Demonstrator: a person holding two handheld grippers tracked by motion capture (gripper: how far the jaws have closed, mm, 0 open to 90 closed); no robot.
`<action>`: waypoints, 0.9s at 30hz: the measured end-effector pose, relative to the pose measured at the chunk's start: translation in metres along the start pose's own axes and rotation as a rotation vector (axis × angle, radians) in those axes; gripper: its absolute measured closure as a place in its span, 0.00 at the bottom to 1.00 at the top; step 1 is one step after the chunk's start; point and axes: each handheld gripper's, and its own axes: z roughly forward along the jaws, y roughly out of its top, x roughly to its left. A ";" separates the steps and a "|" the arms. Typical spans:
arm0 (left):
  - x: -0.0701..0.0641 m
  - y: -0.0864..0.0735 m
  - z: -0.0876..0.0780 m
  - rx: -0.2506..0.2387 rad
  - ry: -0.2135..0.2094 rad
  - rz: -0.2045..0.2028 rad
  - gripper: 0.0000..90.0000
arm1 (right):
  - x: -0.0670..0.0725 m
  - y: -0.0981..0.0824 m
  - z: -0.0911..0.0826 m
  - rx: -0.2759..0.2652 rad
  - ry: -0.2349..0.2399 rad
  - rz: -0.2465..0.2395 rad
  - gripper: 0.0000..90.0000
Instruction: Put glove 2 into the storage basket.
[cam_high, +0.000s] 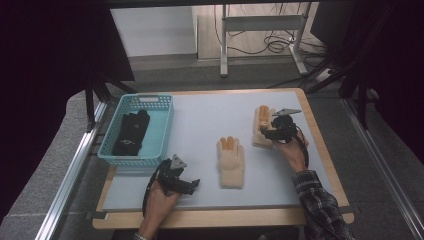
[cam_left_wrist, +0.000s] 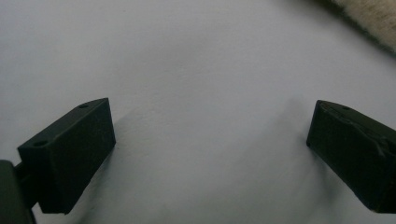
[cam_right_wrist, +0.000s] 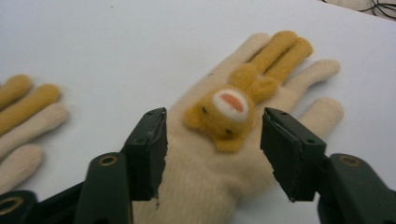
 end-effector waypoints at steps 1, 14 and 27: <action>0.000 0.000 0.000 0.000 0.000 0.000 0.01 | -0.001 0.001 0.004 0.002 -0.005 -0.002 0.41; 0.000 0.000 0.000 0.000 0.000 0.000 0.01 | -0.007 0.002 0.038 0.035 -0.015 0.013 0.56; 0.000 0.000 0.000 0.000 0.000 0.001 0.01 | -0.001 0.006 0.003 -0.012 0.009 0.000 0.62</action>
